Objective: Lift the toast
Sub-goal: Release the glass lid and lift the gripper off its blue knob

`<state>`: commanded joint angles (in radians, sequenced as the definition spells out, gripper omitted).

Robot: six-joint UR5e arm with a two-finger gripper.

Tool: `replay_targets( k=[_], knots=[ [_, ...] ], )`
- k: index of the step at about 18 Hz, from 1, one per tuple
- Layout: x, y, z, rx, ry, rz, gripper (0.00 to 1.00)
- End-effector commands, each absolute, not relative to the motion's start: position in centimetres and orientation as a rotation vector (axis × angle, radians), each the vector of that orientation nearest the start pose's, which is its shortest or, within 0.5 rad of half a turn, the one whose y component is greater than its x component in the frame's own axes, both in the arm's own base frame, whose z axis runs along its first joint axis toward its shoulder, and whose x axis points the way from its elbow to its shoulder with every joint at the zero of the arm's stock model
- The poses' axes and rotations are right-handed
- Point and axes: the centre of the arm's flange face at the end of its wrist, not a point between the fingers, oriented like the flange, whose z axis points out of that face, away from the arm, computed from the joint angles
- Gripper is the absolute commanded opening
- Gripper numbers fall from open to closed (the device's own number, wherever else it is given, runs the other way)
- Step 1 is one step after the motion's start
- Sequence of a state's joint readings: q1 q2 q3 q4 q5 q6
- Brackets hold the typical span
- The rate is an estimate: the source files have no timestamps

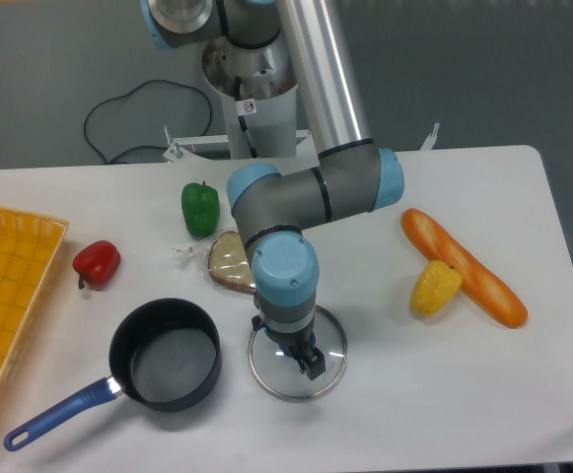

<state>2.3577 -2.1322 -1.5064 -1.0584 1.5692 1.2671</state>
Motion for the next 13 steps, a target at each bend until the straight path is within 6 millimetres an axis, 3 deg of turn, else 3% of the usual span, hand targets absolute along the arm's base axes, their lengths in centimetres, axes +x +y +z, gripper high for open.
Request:
replay_targets(
  k=[7, 10, 13],
  knots=[
    [-37.8, 56.8, 23.7, -3.025, 0.792, 0.006, 1.0],
    [-36.9, 56.1, 23.8, -3.001, 0.789, -0.01, 1.0],
    [-35.5, 56.8, 24.6, -2.987, 0.815, 0.007, 1.0]
  ],
)
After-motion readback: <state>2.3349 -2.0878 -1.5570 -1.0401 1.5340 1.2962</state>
